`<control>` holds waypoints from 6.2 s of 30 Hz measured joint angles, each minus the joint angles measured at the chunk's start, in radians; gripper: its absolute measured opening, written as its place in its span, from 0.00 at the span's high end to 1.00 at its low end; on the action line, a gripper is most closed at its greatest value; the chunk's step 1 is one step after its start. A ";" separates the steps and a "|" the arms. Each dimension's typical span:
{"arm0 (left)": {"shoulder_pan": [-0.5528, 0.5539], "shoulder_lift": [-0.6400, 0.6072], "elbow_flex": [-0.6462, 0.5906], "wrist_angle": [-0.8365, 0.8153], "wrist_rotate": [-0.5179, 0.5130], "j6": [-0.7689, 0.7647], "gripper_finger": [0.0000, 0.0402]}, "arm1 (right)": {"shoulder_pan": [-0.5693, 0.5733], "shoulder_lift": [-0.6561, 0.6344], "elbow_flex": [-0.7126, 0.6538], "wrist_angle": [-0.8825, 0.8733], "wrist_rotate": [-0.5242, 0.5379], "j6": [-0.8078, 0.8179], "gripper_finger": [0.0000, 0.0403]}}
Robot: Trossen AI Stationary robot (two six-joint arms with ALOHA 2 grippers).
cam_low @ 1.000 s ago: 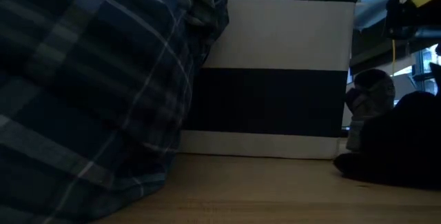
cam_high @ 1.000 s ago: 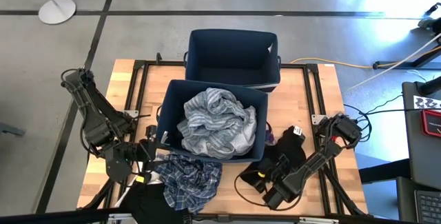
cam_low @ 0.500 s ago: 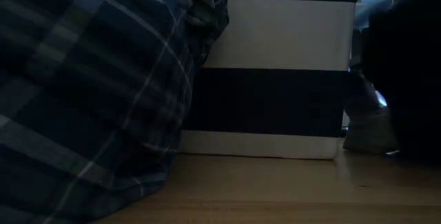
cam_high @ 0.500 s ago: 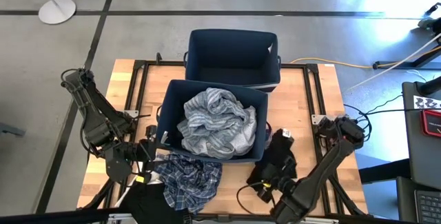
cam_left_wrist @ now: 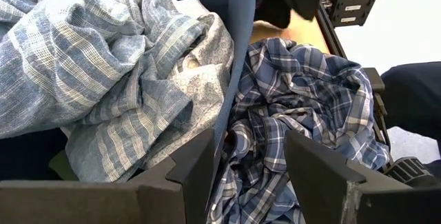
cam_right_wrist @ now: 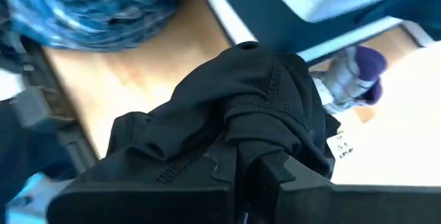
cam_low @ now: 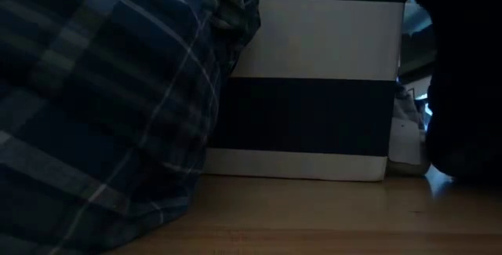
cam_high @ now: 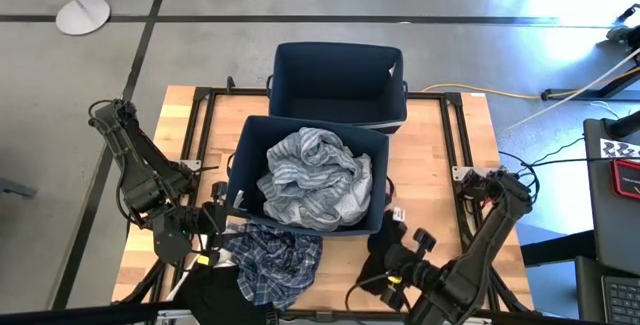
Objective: Sort clothes
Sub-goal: Put the black boxer into the bottom blue laundry bin, then put the violet socks into the top blue laundry bin
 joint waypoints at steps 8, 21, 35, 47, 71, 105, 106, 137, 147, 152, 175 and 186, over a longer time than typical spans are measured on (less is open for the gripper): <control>0.000 0.000 0.000 0.000 0.000 0.000 0.59 | -0.002 0.000 0.148 -0.019 -0.007 -0.113 0.96; 0.001 0.000 0.000 0.000 -0.007 0.007 0.59 | -0.003 -0.005 0.399 0.155 0.123 -0.534 0.95; 0.001 0.000 0.000 -0.002 -0.009 0.008 0.59 | -0.130 -0.094 0.386 0.592 0.481 -1.225 0.95; 0.001 0.000 0.000 -0.004 -0.009 0.027 0.59 | -0.312 -0.096 0.386 0.714 0.572 -1.462 0.95; -0.002 0.000 0.000 -0.005 -0.018 0.031 0.59 | -0.550 -0.090 0.082 0.296 -0.028 -0.856 0.95; -0.002 0.000 0.000 -0.004 -0.018 0.027 0.59 | -0.339 -0.092 0.373 0.164 -0.178 -0.755 0.55; -0.002 0.000 0.000 -0.004 -0.018 0.026 0.59 | -0.315 -0.092 0.372 0.152 -0.173 -0.724 0.55; 0.000 0.000 0.000 -0.005 -0.018 0.026 0.59 | 0.128 -0.063 -0.283 -0.053 0.258 0.128 0.55; 0.000 0.000 0.000 -0.006 -0.018 0.034 0.59 | 0.120 -0.142 -0.682 0.114 0.265 0.343 0.55; 0.000 0.000 0.000 -0.007 -0.018 0.034 0.59 | 0.120 -0.266 -0.897 0.399 0.302 0.337 0.55; 0.000 -0.002 -0.049 0.030 -0.022 0.043 0.59 | -0.060 -0.357 -1.150 0.657 0.310 0.200 0.44; 0.000 -0.001 -0.050 0.033 -0.018 0.062 0.59 | -0.200 -0.356 -1.150 0.799 0.344 -0.063 0.46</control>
